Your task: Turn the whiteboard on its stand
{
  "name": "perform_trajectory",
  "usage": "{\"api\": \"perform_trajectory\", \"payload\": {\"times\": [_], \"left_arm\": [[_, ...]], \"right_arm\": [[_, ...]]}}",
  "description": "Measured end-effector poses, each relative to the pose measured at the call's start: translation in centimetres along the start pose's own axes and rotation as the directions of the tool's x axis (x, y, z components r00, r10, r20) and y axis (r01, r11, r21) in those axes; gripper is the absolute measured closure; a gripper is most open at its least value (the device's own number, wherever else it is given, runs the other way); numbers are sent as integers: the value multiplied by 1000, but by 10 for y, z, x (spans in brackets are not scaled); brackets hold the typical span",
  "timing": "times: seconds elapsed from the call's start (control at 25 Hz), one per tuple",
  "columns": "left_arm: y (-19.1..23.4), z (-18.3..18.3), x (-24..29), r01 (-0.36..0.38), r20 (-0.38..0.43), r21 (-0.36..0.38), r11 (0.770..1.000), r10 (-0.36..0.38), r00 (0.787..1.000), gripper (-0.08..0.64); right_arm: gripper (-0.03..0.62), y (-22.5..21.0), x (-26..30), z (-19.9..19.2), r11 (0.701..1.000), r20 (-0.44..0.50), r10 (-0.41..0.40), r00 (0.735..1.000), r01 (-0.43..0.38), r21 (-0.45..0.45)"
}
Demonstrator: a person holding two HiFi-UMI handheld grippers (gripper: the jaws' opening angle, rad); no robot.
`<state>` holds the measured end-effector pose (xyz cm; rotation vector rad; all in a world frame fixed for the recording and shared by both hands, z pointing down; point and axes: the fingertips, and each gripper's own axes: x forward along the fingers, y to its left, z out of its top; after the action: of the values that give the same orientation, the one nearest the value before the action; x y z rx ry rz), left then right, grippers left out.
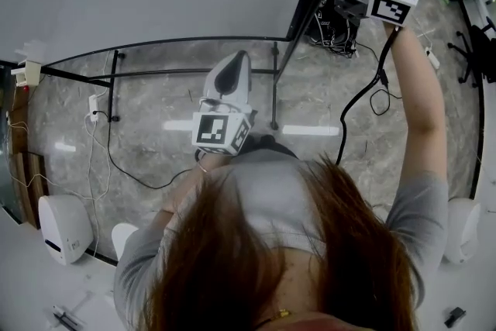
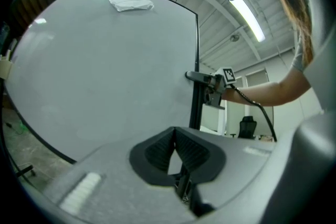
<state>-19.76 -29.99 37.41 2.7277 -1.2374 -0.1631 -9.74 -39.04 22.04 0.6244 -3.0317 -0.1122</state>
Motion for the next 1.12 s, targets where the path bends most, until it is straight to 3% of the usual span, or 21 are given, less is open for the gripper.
{"api": "perform_trajectory", "payload": {"times": [0.28, 0.8, 1.0, 1.12], "left_arm": [[5, 3, 10, 49, 25, -32, 998, -48, 999, 561], [31, -5, 9, 59, -21, -22, 998, -60, 998, 560], [-7, 4, 12, 21, 25, 26, 999, -22, 999, 560], [-13, 5, 14, -32, 51, 15, 999, 31, 998, 558]], "right_arm": [[502, 6, 3, -2, 995, -16, 72, 997, -71, 65], [505, 11, -11, -1, 994, -8, 81, 997, -80, 74], [525, 28, -49, -1, 989, -2, 135, 991, -134, 69], [528, 30, -53, 0, 988, 8, 145, 989, -145, 54]]}}
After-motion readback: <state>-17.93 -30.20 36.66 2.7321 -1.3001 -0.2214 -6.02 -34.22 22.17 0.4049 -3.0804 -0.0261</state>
